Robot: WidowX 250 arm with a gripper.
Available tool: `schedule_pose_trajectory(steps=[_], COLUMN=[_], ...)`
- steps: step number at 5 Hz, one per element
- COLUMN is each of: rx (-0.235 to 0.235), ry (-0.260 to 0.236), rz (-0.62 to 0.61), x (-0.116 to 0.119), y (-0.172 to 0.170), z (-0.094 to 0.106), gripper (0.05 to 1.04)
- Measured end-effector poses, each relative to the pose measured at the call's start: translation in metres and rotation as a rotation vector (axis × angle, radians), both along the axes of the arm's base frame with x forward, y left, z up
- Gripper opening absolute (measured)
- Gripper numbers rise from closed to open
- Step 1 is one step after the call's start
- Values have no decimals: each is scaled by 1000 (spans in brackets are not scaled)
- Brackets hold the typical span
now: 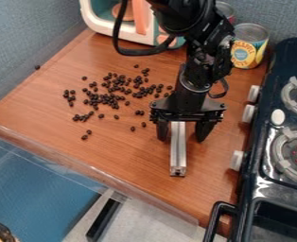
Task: Sweep into pile
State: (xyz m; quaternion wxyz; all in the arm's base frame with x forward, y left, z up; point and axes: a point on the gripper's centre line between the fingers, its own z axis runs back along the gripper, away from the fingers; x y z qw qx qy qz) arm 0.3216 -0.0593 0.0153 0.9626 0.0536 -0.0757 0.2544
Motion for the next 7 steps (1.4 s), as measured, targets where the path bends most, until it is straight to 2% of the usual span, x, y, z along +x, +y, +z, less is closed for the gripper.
schedule_pose_trajectory(steps=[2, 3, 4, 6, 7], rx=[-20, -36, -71, -111, -114], ry=[2, 12, -27, -67, -44], rz=[-18, -23, 11, 79, 110], x=[-4, -5, 4, 38, 55], y=[-5, -6, -1, 14, 16], z=[-2, -1, 15, 42, 34], gripper=[398, 382, 382, 382, 382])
